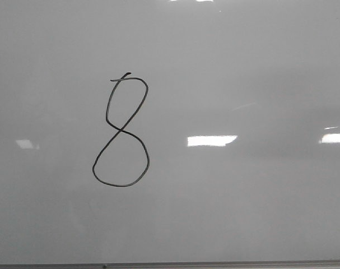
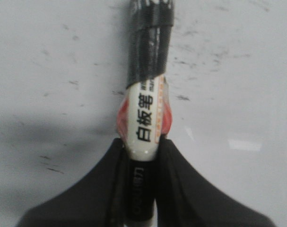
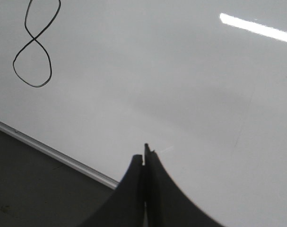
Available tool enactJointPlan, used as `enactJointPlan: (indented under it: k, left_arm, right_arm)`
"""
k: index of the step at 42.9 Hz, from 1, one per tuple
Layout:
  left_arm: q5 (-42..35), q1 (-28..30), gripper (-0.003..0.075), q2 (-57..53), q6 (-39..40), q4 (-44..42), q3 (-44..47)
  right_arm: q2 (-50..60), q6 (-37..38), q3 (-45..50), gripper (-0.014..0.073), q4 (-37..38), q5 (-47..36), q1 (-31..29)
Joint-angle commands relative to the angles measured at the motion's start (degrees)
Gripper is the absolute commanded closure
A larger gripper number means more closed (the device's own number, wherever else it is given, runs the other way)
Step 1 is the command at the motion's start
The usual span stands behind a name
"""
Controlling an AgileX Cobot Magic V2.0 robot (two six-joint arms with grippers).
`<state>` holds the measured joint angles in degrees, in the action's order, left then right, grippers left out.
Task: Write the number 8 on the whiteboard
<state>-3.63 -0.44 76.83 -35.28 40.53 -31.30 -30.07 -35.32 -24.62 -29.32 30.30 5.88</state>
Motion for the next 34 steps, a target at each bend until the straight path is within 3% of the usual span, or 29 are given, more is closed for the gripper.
enactJointPlan:
  k: [1, 12, 24, 34]
  left_arm:
    - [-7.6, -2.8, 0.0741, 2.0, 0.6, 0.2, -1.2]
    - [-9.2, -3.5, 0.0729, 4.3, 0.6, 0.3, -1.2]
    - [-9.2, -3.5, 0.0547, 4.5, 0.6, 0.6, -1.2]
    - [-9.4, -3.5, 0.0506, 5.4, 0.6, 0.6, -1.2]
  right_arm:
    - [0.0, 0.0, -1.5, 0.0662, -1.7, -4.1, -0.2]
    - [0.0, 0.0, -1.5, 0.0662, -1.7, -4.0, -0.2]
    - [0.0, 0.0, -1.4, 0.0662, -1.7, -4.0, -0.2]
    - [0.0, 0.0, -1.4, 0.0662, -1.7, -3.7, -0.2]
